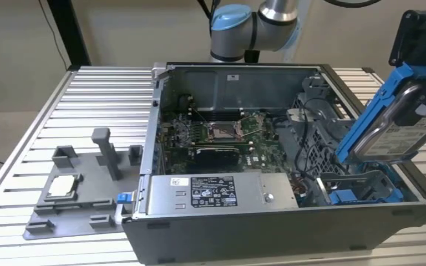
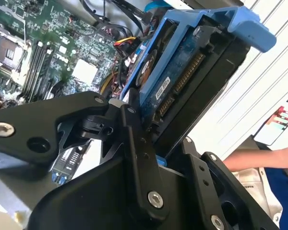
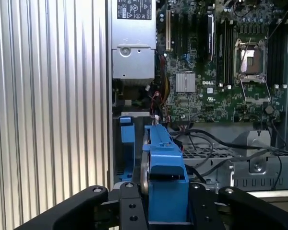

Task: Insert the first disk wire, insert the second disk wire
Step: 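Insert the first disk wire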

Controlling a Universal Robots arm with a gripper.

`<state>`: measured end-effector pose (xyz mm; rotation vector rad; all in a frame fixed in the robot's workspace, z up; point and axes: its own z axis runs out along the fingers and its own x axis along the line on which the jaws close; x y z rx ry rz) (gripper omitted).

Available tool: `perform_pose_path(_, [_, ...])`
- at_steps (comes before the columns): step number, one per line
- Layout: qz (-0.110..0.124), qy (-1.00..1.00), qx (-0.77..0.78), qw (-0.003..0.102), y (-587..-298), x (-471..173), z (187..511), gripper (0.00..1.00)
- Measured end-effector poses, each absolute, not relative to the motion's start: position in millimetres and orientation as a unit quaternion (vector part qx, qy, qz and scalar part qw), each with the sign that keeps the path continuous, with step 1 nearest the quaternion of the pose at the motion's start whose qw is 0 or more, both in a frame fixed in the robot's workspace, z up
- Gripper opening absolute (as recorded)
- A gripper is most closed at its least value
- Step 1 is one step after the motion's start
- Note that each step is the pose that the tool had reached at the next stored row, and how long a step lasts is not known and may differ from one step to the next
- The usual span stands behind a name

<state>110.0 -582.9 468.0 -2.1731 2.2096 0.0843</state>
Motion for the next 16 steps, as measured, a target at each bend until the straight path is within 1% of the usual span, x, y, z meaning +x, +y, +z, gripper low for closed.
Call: perform_pose_path(16, [0.026, 0.713, -0.701, 0.021, -592.8, 107.7, 438.7, 0.00])
